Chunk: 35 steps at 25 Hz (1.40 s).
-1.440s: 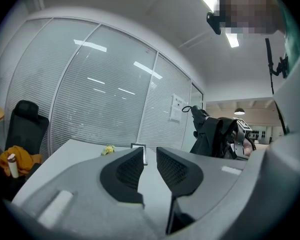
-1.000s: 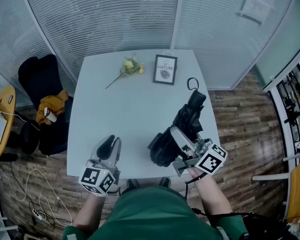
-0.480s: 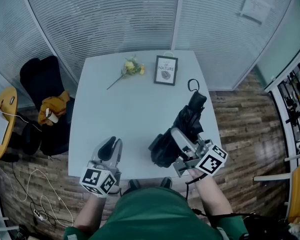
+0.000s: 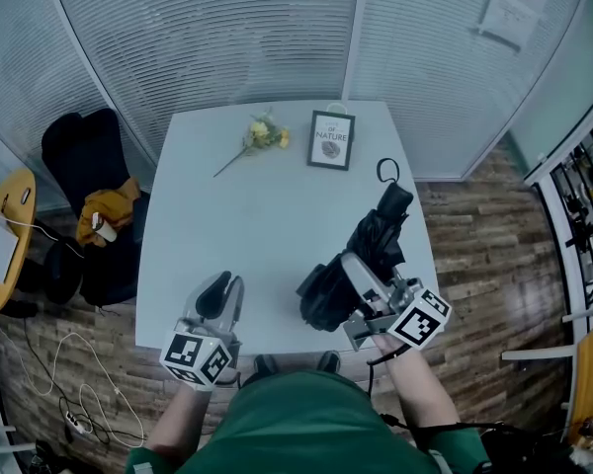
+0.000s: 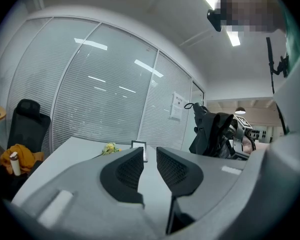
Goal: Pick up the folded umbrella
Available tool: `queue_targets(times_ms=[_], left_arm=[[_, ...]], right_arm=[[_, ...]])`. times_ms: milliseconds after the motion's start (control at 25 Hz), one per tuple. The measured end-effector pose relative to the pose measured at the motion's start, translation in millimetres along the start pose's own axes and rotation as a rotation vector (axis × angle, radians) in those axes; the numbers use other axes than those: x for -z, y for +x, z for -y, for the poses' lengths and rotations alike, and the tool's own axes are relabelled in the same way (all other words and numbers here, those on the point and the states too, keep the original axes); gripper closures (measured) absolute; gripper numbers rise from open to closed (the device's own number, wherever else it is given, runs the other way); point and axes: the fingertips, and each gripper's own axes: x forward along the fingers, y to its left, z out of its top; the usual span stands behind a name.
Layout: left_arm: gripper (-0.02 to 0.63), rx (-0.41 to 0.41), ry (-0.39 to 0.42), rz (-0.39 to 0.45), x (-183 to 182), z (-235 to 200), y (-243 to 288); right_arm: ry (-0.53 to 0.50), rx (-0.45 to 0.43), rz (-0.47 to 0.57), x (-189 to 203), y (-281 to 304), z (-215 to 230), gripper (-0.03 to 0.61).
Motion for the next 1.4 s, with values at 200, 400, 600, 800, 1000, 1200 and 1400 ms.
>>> queue_targets(times_ms=[200,400,600,800,1000,1200,1400], left_arm=[[0.525,-0.002,0.003,-0.003,1.4,-0.6,-0.6],[0.525,-0.002,-0.001,-0.003,1.7,-1.9,-1.1],[0.525,-0.001,0.0,-0.011,3.6,-0.7,0.1],[0.525,-0.003,0.002,-0.018,3.5,3.4,3.1],[0.525,-0.007,0.003,-0.02,3.6,5.4,7.5],[0.525,-0.021,0.0,-0.017,5.4,7.4,7.2],[0.525,-0.042,-0.009,-0.011,10.2,12.0,9.0]], right_arm=[[-0.001,-0.01,-0.009,3.0,0.2,-1.3,0.295],[0.004,-0.007,-0.017,5.7,1.6,-0.5,0.295],[0.004,0.003,-0.03,9.7,0.0,2.9,0.295],[0.012,0.002,-0.031,6.5,-2.9,5.2,0.295],[0.012,-0.005,-0.033,2.1,-2.5,8.8,0.295],[0.017,-0.011,-0.048,2.3,-2.9,11.2,0.295],[0.021,-0.013,-0.059,-1.7,-9.2,17.4,0.295]])
